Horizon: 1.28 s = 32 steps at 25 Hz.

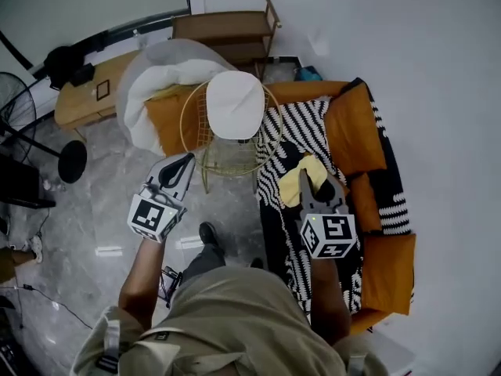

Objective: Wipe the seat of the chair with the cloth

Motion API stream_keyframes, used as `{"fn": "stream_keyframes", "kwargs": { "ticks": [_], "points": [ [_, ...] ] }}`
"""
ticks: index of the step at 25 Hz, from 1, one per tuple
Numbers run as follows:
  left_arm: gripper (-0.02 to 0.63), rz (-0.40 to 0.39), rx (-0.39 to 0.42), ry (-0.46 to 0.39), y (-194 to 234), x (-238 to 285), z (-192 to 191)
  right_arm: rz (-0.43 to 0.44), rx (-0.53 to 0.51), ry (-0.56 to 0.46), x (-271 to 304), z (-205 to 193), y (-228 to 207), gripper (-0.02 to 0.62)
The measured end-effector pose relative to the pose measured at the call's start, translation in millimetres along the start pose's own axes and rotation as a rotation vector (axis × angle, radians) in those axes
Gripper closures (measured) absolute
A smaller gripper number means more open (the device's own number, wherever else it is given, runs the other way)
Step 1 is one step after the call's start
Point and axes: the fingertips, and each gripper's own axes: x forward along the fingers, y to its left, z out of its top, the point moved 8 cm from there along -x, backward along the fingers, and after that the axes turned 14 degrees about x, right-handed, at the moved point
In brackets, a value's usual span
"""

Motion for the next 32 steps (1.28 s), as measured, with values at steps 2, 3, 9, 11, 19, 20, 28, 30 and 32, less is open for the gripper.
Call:
{"fn": "stream_keyframes", "kwargs": {
  "ticks": [2,3,9,11,19,20,28,30,32],
  "points": [
    [0.591,-0.018,0.005,-0.019,24.0,7.3,-7.2,-0.023,0.001,-0.005,16.7,3.8,11.3,0.511],
    [0.591,-0.028,-0.001,-0.017,35.6,10.2,-11.1,-0.033,0.000,-0.006,25.2,4.9,17.3,0.511],
    [0.591,-0.061,-0.028,-0.051,92.7,25.7,-34.3,-0.092,-0.017,-0.015,70.7,11.9,47.7,0.511],
    [0.591,-0.068,-0.030,-0.059,107.1,28.5,-40.2,-0.106,-0.027,-0.022,82.1,15.1,56.7,0.511],
    [0.591,-0.055,-0.057,-0.060,145.8,43.5,-59.4,-0.130,-0.075,-0.009,137.4,20.9,65.2,0.508],
    [0.591,-0.053,-0.062,-0.051,148.6,47.5,-62.3,-0.128,-0.074,-0.007,147.5,21.6,62.5,0.506],
    [0.591,-0.012,-0.044,0.041,175.8,76.3,-88.4,-0.057,-0.042,0.053,258.3,18.6,38.5,0.506],
    [0.591,0.017,-0.076,0.068,188.8,87.1,-91.9,-0.035,-0.045,0.069,288.2,22.3,34.4,0.505],
    [0.591,0.042,-0.105,0.094,197.6,101.5,-97.6,-0.023,-0.054,0.081,318.0,25.4,25.0,0.503]
  ]
}}
